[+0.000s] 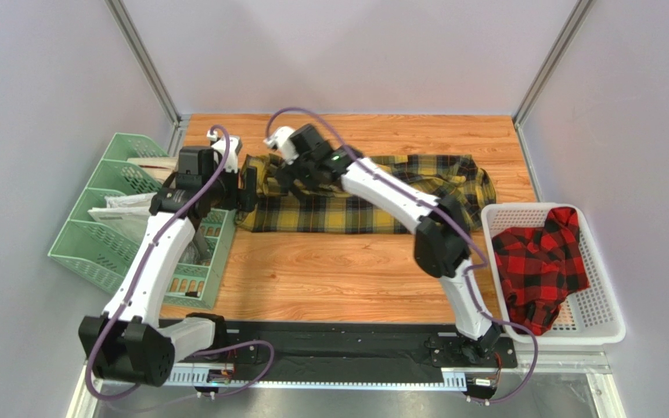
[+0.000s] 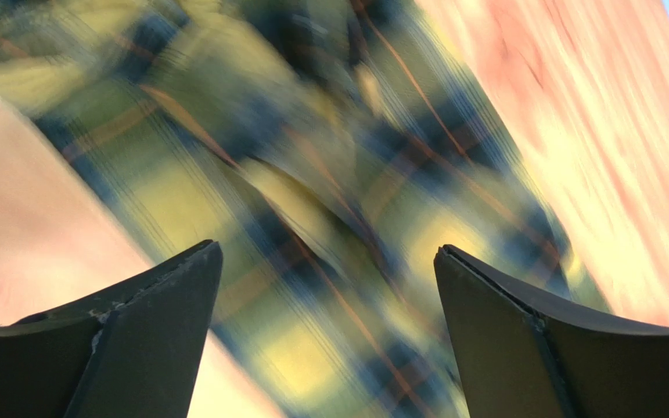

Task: Fold and stack the long sleeve shirts
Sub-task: Fold the shirt

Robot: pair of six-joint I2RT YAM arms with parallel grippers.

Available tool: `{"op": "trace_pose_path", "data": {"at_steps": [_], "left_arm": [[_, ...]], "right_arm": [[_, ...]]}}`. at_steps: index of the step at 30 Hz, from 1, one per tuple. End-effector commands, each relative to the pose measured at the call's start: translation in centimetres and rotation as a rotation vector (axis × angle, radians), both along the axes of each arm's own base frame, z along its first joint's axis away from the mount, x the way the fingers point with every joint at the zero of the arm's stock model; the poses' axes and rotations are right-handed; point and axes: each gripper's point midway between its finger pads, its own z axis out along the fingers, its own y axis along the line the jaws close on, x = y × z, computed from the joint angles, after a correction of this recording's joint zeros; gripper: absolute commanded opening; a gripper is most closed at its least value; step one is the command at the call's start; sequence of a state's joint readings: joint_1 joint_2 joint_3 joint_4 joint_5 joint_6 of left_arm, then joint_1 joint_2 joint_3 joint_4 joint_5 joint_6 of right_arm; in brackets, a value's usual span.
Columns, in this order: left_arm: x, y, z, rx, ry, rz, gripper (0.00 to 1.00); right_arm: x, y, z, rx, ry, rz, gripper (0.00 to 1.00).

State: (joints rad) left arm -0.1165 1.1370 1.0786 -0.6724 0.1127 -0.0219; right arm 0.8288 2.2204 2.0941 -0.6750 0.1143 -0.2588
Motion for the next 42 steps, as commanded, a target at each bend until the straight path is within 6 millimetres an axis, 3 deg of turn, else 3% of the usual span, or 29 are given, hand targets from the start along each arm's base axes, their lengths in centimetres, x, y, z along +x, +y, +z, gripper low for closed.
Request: {"op": "trace_pose_path", "data": {"at_steps": [1, 2, 3, 4, 5, 6, 7, 8, 9, 10, 11, 12, 13, 17, 22, 25, 26, 28, 29, 30, 31, 32, 34, 37, 38, 40, 42], "left_arm": [[3.4, -4.3, 1.9, -0.125, -0.019, -0.222, 0.95], [3.7, -5.3, 1.9, -0.145, -0.023, -0.298, 0.95], [4.6, -5.6, 2.4, -0.143, -0.038, -0.316, 0.95], [5.8, -6.0, 1.1, -0.136, -0.015, -0.336, 0.95], [6.5, -6.1, 0.5, -0.106, -0.016, -0.371, 0.94], [7.5, -6.6, 0.8, -0.071, -0.033, -0.400, 0.93], [8.4, -6.7, -1.6, -0.034, 0.026, -0.410, 0.91], [9.1, -6.5, -2.5, 0.026, 0.040, -0.415, 0.89], [10.2, -7.0, -2.5, 0.086, 0.024, -0.457, 0.88], [10.8, -6.9, -5.1, 0.113, 0.093, -0.466, 0.85], [11.3, -6.9, -6.0, 0.139, 0.117, -0.473, 0.84], [12.2, -7.1, -5.9, 0.156, 0.113, -0.485, 0.82], [12.3, -6.9, -8.3, 0.174, 0.183, -0.494, 0.79], [13.0, -6.2, -11.5, 0.282, 0.271, -0.521, 0.73], [10.2, -5.5, -15.9, 0.377, 0.396, -0.590, 0.65], [7.6, -5.8, -18.0, 0.416, 0.476, -0.662, 0.60], [6.8, -5.8, -18.4, 0.437, 0.503, -0.676, 0.58], [5.5, -6.6, -18.3, 0.480, 0.513, -0.736, 0.54], [4.4, -6.6, -18.7, 0.509, 0.531, -0.763, 0.48], [3.6, -7.9, -18.0, 0.538, 0.505, -0.807, 0.41], [2.7, -8.4, -17.9, 0.550, 0.506, -0.835, 0.41], [1.4, -8.9, -18.0, 0.551, 0.521, -0.862, 0.41], [-2.0, -11.0, -17.4, 0.524, 0.567, -0.949, 0.41], [-7.3, -14.3, -16.5, 0.455, 0.648, -1.039, 0.41], [-8.5, -14.9, -16.4, 0.447, 0.663, -1.060, 0.42], [-11.1, -16.5, -16.1, 0.432, 0.695, -1.098, 0.43], [-11.6, -17.2, -14.6, 0.383, 0.691, -1.100, 0.44]], "right_arm": [[-0.2, -10.0, 7.1, 0.199, 0.125, -0.155, 0.97], [0.2, -12.8, 8.1, 0.220, 0.124, -0.206, 0.98], [-0.5, -14.7, 5.4, 0.184, 0.184, -0.250, 0.98], [-0.8, -16.2, 4.8, 0.180, 0.212, -0.292, 0.98], [-0.4, -18.7, 4.3, 0.178, 0.232, -0.360, 0.97], [-0.6, -19.8, 3.6, 0.170, 0.256, -0.393, 0.95], [-1.2, -21.3, 1.7, 0.134, 0.290, -0.431, 0.93], [-1.1, -22.8, 1.0, 0.120, 0.293, -0.464, 0.91], [-1.3, -23.6, 1.0, 0.110, 0.286, -0.480, 0.90], [-1.9, -24.5, -0.5, 0.079, 0.306, -0.497, 0.86], [-1.9, -25.6, -1.1, 0.052, 0.308, -0.528, 0.84], [-1.9, -26.6, -2.2, 0.015, 0.315, -0.564, 0.82], [-2.1, -27.2, -3.0, -0.011, 0.330, -0.578, 0.77], [-1.8, -31.4, -6.7, -0.113, 0.408, -0.694, 0.65], [0.4, -33.9, -10.9, -0.201, 0.471, -0.713, 0.56], [2.6, -34.7, -11.2, -0.235, 0.438, -0.696, 0.55], [3.1, -34.8, -12.0, -0.251, 0.446, -0.688, 0.55], [4.9, -34.9, -11.5, -0.270, 0.401, -0.665, 0.55], [5.3, -35.3, -12.5, -0.299, 0.405, -0.664, 0.55], [5.8, -35.6, -12.8, -0.315, 0.399, -0.665, 0.55], [7.0, -36.1, -12.1, -0.337, 0.358, -0.663, 0.55], [7.4, -36.9, -13.1, -0.358, 0.367, -0.667, 0.54], [9.4, -37.7, -12.3, -0.365, 0.314, -0.683, 0.54], [11.4, -38.4, -12.8, -0.355, 0.298, -0.674, 0.54], [12.9, -38.0, -11.1, -0.324, 0.256, -0.669, 0.54], [13.2, -37.3, -9.0, -0.282, 0.242, -0.663, 0.55], [12.5, -36.9, -7.0, -0.236, 0.245, -0.665, 0.57]]}}
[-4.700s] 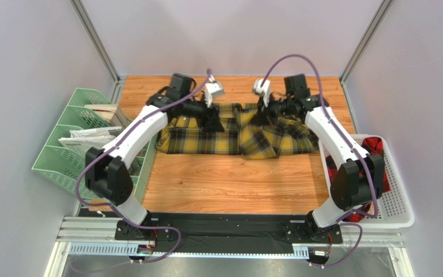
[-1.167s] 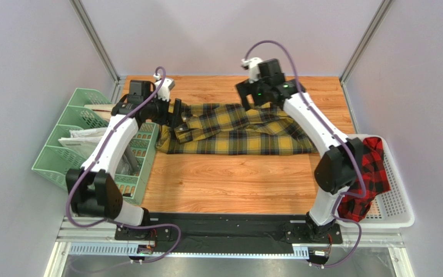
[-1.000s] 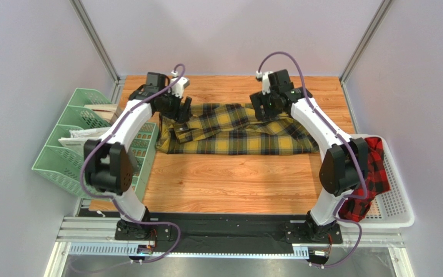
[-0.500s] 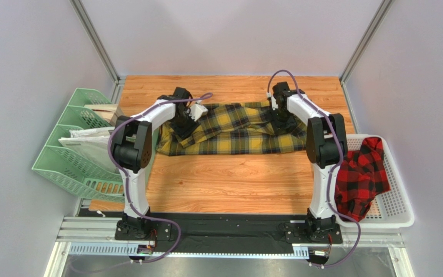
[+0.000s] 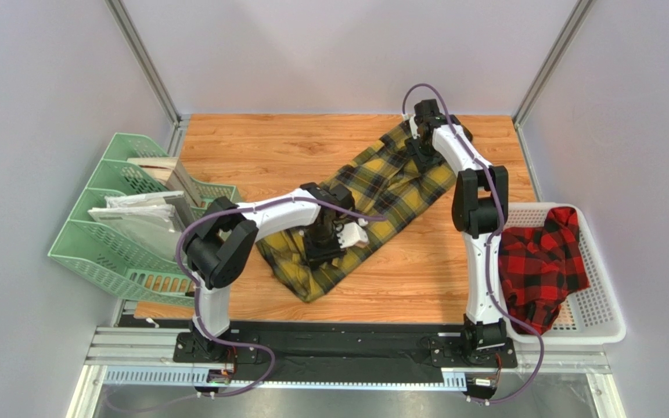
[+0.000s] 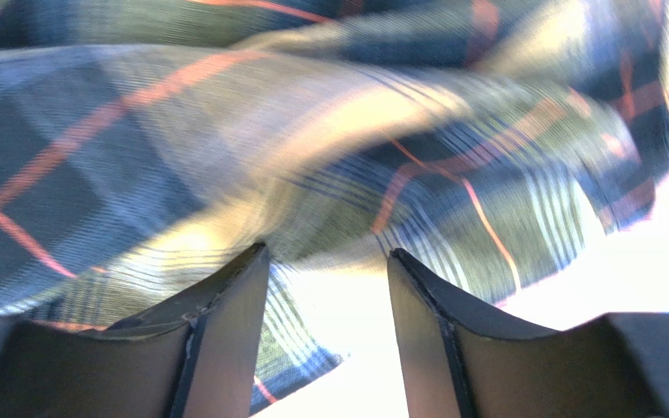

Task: Fold and stack the long sleeve shirts
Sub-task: Fold the shirt

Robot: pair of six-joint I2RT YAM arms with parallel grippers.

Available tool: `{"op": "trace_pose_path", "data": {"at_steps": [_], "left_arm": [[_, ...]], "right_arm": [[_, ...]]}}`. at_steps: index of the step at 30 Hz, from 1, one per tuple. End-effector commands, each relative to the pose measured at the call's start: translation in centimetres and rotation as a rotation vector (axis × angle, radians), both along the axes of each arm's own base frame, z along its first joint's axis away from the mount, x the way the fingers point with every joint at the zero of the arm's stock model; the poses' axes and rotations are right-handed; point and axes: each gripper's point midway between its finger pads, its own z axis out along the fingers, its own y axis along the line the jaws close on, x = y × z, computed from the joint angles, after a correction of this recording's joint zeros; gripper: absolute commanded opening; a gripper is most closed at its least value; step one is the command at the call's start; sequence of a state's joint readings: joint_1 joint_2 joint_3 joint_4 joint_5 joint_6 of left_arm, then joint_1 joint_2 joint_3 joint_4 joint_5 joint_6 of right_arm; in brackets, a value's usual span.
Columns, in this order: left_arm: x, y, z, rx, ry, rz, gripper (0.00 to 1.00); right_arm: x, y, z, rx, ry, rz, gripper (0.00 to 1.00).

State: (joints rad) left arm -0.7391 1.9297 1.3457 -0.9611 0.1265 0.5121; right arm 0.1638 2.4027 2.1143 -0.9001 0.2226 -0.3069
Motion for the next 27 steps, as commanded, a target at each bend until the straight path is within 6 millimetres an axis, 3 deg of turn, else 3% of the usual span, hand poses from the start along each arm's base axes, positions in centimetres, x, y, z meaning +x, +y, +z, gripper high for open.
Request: {"op": "trace_pose_path", "data": {"at_steps": [1, 3, 4, 6, 8, 10, 13, 16, 17, 18, 21, 24, 27], "left_arm": [[-4.4, -1.6, 4.2, -0.109, 0.147, 0.044, 0.44], [-2.5, -2.4, 7.5, -0.219, 0.080, 0.058, 0.46], [-1.5, -2.6, 8.6, -0.250, 0.038, 0.061, 0.46], [1.3, -2.3, 9.7, -0.257, -0.085, 0.048, 0.47], [3.4, -1.0, 8.8, -0.171, -0.179, -0.007, 0.47], [5.1, -0.4, 6.9, -0.122, -0.225, -0.020, 0.45], [5.4, 1.0, 3.4, -0.044, -0.207, -0.054, 0.41], [4.0, 1.9, 0.9, -0.011, -0.132, -0.070, 0.37], [3.2, 2.1, 0.2, -0.005, -0.100, -0.069, 0.36], [2.3, 2.4, 0.0, 0.002, -0.062, -0.048, 0.35], [-1.1, 1.9, 0.0, -0.004, 0.056, -0.044, 0.30], [-6.2, 0.2, 0.3, -0.019, 0.174, -0.072, 0.26], [-11.4, -3.4, 0.8, -0.079, 0.293, -0.094, 0.24]], "right_arm": [[0.4, 0.7, 7.0, 0.080, -0.108, 0.026, 0.59], [-1.2, 1.0, 8.4, 0.112, -0.108, 0.024, 0.61], [-1.9, 1.3, 11.3, 0.142, -0.157, 0.032, 0.62], [-3.6, 1.5, 11.3, 0.168, -0.137, 0.028, 0.63], [-4.7, 1.6, 12.6, 0.193, -0.153, 0.019, 0.63], [-5.6, 1.6, 12.5, 0.209, -0.139, -0.006, 0.62], [-6.5, 1.2, 12.4, 0.245, -0.118, -0.050, 0.58], [-7.4, -0.3, 11.9, 0.265, -0.092, -0.104, 0.51], [-7.6, 0.0, 11.8, 0.299, -0.082, -0.099, 0.45], [-7.8, -0.3, 11.7, 0.302, -0.076, -0.105, 0.39], [-8.4, -1.4, 10.6, 0.315, -0.043, -0.134, 0.37], [-8.2, -1.8, 9.9, 0.333, -0.019, -0.139, 0.32], [-7.1, -1.4, 8.7, 0.354, -0.002, -0.123, 0.28]]}}
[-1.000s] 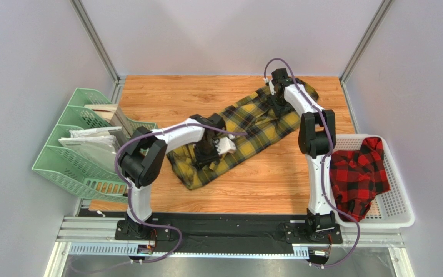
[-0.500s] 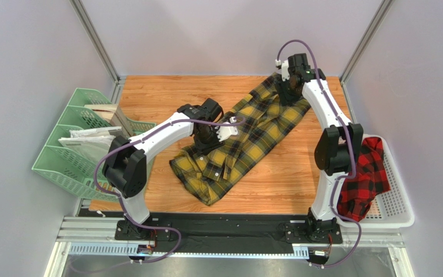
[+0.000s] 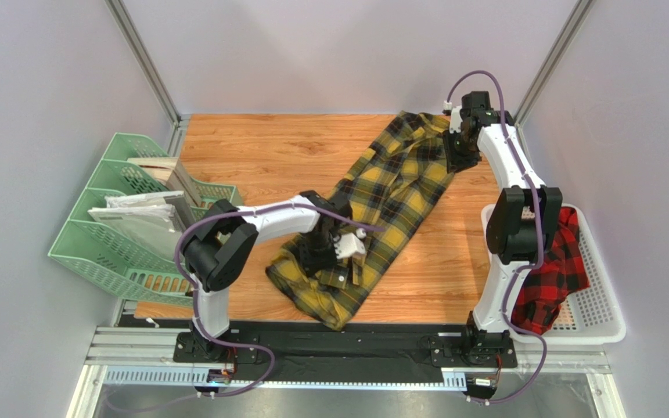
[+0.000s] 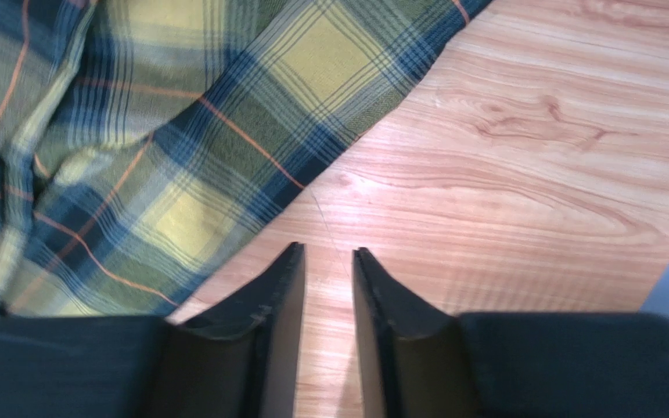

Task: Fold and stack the long sleeve shirts
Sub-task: Fold the shirt

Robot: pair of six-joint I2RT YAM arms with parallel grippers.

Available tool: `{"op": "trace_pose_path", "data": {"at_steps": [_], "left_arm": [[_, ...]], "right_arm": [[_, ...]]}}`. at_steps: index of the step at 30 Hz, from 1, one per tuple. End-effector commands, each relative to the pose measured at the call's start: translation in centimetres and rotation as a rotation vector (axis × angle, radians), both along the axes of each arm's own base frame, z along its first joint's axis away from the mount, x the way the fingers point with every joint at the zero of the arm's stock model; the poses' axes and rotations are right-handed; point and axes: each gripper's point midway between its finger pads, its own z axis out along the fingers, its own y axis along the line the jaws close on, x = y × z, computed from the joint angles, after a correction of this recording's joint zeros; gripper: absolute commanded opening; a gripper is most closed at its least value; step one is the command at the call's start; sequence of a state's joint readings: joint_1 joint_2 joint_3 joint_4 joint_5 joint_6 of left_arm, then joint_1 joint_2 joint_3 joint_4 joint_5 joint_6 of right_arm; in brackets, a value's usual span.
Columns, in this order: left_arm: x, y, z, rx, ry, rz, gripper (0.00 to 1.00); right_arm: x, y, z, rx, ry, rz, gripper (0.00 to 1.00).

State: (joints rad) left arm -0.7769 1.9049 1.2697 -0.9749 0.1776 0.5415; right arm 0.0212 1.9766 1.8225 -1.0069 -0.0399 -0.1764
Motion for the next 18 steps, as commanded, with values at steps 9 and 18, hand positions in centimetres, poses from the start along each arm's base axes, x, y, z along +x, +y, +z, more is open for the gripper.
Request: {"op": "trace_pose_path", "data": {"at_steps": [9, 18], "left_arm": [[-10.3, -10.1, 4.0, -0.221, 0.248, -0.052, 0.20], [-3.4, -7.3, 11.9, -0.643, 0.084, 0.292, 0.39]], "right_arm": [[4.2, 6.3, -6.1, 0.084, 0.077, 0.145, 0.26], [5.0, 9.9, -11.7, 0.003, 0.105, 0.282, 0.25]]}}
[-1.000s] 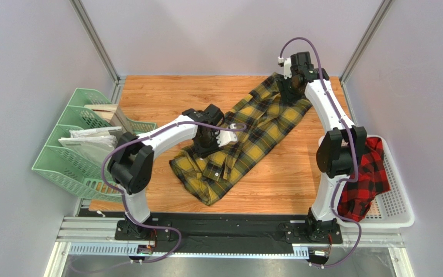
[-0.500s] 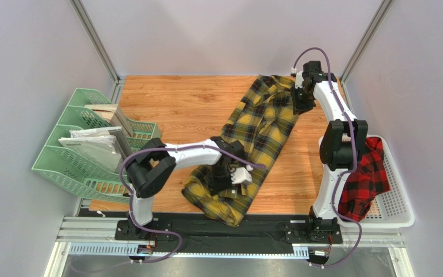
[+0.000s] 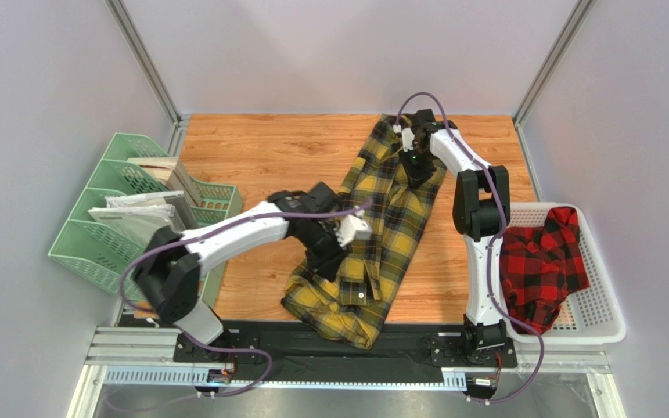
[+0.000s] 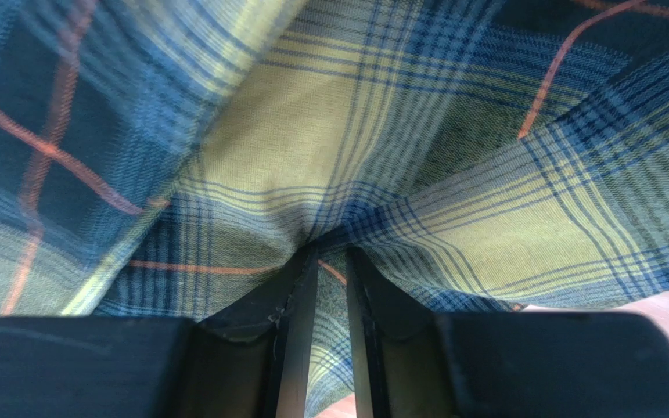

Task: Fold and stack the long sleeve shirts
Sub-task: Fold the shirt

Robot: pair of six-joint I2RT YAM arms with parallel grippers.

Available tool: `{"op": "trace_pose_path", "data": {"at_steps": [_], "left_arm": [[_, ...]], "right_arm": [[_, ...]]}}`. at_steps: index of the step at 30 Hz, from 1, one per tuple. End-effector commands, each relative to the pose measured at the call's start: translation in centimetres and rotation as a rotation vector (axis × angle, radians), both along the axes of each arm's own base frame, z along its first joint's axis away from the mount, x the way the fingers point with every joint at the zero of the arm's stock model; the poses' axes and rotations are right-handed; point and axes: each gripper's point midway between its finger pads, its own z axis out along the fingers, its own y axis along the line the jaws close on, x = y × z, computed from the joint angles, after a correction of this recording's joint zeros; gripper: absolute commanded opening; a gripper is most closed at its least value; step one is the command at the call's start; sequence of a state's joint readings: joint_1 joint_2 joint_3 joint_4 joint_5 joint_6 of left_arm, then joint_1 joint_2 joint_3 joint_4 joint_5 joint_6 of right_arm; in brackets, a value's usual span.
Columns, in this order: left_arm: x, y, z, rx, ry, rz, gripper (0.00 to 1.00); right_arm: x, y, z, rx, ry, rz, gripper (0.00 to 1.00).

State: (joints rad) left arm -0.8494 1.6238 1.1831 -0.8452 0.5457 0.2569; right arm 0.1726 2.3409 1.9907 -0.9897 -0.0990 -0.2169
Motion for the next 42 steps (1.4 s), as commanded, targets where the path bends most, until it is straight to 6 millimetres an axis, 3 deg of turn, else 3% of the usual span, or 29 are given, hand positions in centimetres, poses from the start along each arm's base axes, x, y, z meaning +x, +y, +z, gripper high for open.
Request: {"op": "trace_pose_path", "data": {"at_steps": [1, 5, 9, 13, 16, 19, 22, 24, 30, 33, 36, 38, 39, 40, 41, 42], "left_arm": [[3.7, 0.2, 5.3, -0.241, -0.061, 0.204, 0.43], [6.5, 3.0, 5.6, -0.244, -0.127, 0.342, 0.45], [6.0, 4.5, 3.6, -0.183, -0.155, 0.309, 0.45], [6.6, 5.4, 1.0, -0.077, -0.185, 0.249, 0.43], [6.8, 5.2, -1.2, 0.017, -0.169, 0.203, 0.39], [6.1, 4.4, -3.7, 0.091, -0.072, 0.175, 0.35], [4.8, 3.8, -5.9, 0.152, 0.041, 0.170, 0.30], [4.0, 3.1, -6.8, 0.154, 0.100, 0.165, 0.27], [3.2, 0.4, -7.6, 0.107, 0.230, 0.165, 0.24], [3.9, -0.5, -7.6, 0.099, 0.250, 0.185, 0.24], [5.4, -0.6, -6.6, 0.073, 0.178, 0.192, 0.24], [6.2, -0.6, -4.8, 0.023, 0.131, 0.187, 0.27], [6.7, -0.9, -2.2, -0.037, 0.067, 0.178, 0.33], [6.8, -1.0, -0.6, -0.077, 0.029, 0.162, 0.37], [7.0, -1.0, 1.2, -0.123, -0.022, 0.140, 0.41], [7.0, -1.1, 5.1, -0.212, -0.118, 0.125, 0.49]], "right_arm": [[2.8, 2.0, -0.6, -0.010, -0.093, 0.094, 0.25], [4.0, 4.8, -1.0, -0.024, -0.142, 0.193, 0.26], [4.9, 9.8, -0.7, -0.046, -0.223, 0.359, 0.27], [6.4, 12.6, 0.7, -0.085, -0.343, 0.482, 0.28], [7.9, 12.8, 1.9, -0.118, -0.418, 0.492, 0.28], [9.8, 11.6, 3.5, -0.178, -0.486, 0.463, 0.28], [11.0, 10.8, 3.5, -0.198, -0.519, 0.448, 0.28], [11.3, 10.4, 2.5, -0.217, -0.515, 0.446, 0.27], [12.5, 9.2, 0.3, -0.302, -0.504, 0.414, 0.23], [13.2, 8.6, 0.7, -0.325, -0.523, 0.385, 0.18], [13.3, 8.1, 1.8, -0.321, -0.533, 0.359, 0.18], [13.1, 8.1, 4.8, -0.290, -0.558, 0.343, 0.21], [12.8, 8.3, 6.0, -0.264, -0.566, 0.328, 0.22], [12.4, 8.2, 7.5, -0.247, -0.575, 0.316, 0.30], [11.9, 8.8, 12.0, -0.189, -0.638, 0.311, 0.37], [11.3, 8.9, 13.6, -0.148, -0.649, 0.292, 0.45]]}}
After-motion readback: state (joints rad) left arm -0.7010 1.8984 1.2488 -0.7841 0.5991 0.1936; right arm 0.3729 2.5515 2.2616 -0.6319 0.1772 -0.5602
